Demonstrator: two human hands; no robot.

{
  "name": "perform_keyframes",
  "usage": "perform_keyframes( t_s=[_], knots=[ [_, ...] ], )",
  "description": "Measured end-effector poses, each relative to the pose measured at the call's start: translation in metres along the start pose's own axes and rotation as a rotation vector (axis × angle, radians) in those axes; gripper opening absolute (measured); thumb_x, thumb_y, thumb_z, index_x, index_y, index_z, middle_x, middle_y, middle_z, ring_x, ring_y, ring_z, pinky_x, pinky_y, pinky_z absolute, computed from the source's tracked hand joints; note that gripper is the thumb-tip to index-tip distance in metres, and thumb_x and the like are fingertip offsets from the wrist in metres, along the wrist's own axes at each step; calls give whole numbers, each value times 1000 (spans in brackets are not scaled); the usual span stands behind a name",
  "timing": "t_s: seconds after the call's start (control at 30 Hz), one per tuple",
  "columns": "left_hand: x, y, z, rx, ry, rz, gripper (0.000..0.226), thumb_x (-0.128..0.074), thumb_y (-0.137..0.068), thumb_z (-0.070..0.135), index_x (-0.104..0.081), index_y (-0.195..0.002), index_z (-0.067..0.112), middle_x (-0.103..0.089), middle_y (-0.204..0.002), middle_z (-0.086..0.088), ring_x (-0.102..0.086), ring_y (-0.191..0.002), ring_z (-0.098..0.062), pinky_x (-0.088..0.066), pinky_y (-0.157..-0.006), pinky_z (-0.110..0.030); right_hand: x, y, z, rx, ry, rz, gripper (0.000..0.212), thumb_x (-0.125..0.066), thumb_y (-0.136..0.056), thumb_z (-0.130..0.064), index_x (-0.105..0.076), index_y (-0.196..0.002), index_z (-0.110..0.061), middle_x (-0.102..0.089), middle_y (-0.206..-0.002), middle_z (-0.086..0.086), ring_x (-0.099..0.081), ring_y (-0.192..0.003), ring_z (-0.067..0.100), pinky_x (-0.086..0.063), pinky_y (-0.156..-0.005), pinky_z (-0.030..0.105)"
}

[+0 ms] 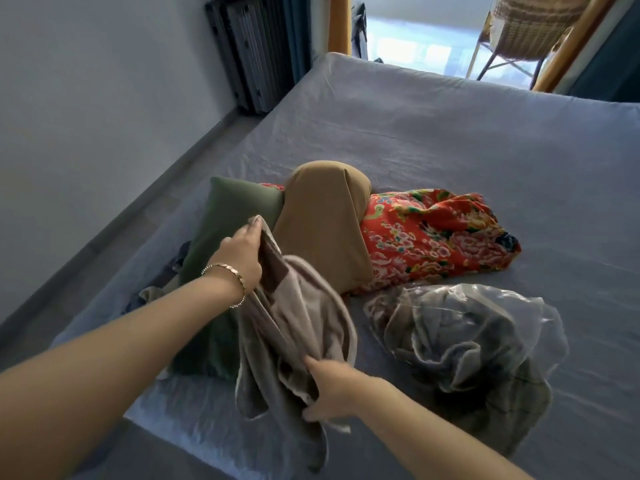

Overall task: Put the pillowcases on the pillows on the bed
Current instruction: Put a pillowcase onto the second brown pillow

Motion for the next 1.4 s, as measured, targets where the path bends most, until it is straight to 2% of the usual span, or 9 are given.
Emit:
perform_keyframes(
  t_s=[0.07,0.13,0.27,0.53,0.7,0.87,1.03,1.17,1.4],
  knots=[
    [-15,-22,-13,-32,-113,-90,74,-35,-86,-4,-3,-149,18,-11,-156,1,-34,-129,-32,-33,-107,-42,15,-11,-7,2,-317,-76,57,-66,-81,-42,-49,-132,-21,-54,-130,3,-51,-118,18,-41,-101,32],
    [-33,-48,-26,-61,-175,-180,78,-38,-86,-3,3,-148,21,-5,-157,5,-34,-129,-29,-37,-104,-43,46,-30,-5,-3,-538,220,29,-62,-84,-43,-66,-105,-24,-67,-105,-3,-61,-97,12,-50,-91,34],
    [-68,-108,-66,-12,-142,-356,86,-45,-84,0,6,-148,25,0,-157,6,-32,-135,-26,-36,-106,-43,128,-93,28,-388,-531,838,53,-58,-86,-46,-54,-125,-11,-58,-119,5,-55,-110,19,-45,-96,36],
    [-124,-211,-112,-116,-200,-430,86,-36,-88,-7,16,-145,30,27,-151,13,-27,-131,-30,-37,-105,-39,215,-282,55,-773,-601,652,146,-68,-52,-78,16,-145,-3,-15,-153,21,-17,-141,36,-19,-115,46],
    [-148,-222,-126,-225,-134,-372,87,-34,-86,-5,17,-144,34,30,-148,20,-30,-121,-28,-41,-93,-31,227,-321,79,-861,-616,760,104,-83,-52,-57,-41,-131,-5,-50,-131,13,-49,-120,29,-43,-95,35],
    [-150,-229,-129,-220,-47,-416,89,-34,-83,-8,11,-145,36,24,-150,20,-25,-131,-31,-27,-107,-31,226,-295,80,-741,-619,827,31,-66,-81,-17,-59,-110,-7,-62,-111,11,-59,-103,30,-43,-75,28],
    [-125,-218,-121,-44,258,-456,80,-37,-81,-15,-12,-148,21,-15,-155,-2,-26,-138,-20,-24,-106,-18,230,-187,68,-519,-656,919,16,-68,-71,-8,-63,-87,-8,-60,-77,5,-60,-83,26,-48,-69,29],
    [-100,-176,-92,159,514,-249,52,-38,-87,-8,-47,-134,12,-56,-123,-16,-52,-90,-24,-39,-70,-21,213,-54,61,-436,-552,1027,18,-66,-67,0,-55,-63,-14,-51,-60,-1,-49,-59,19,-37,-50,24],
    [-123,-81,-28,466,835,-499,15,-49,-85,13,-54,-74,3,-47,-74,-14,-43,-59,-25,-37,-57,-29,84,107,69,-552,-266,847,25,-58,-70,-3,-68,-83,-21,-63,-73,-4,-58,-72,17,-45,-62,24]
  ],
)
Point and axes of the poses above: each hand's wrist, its own y-axis away from the middle knuckle, its own x-axis out of the back of the hand, z = x × y, the point moved 2 cm from there along -y, towards the middle knuckle
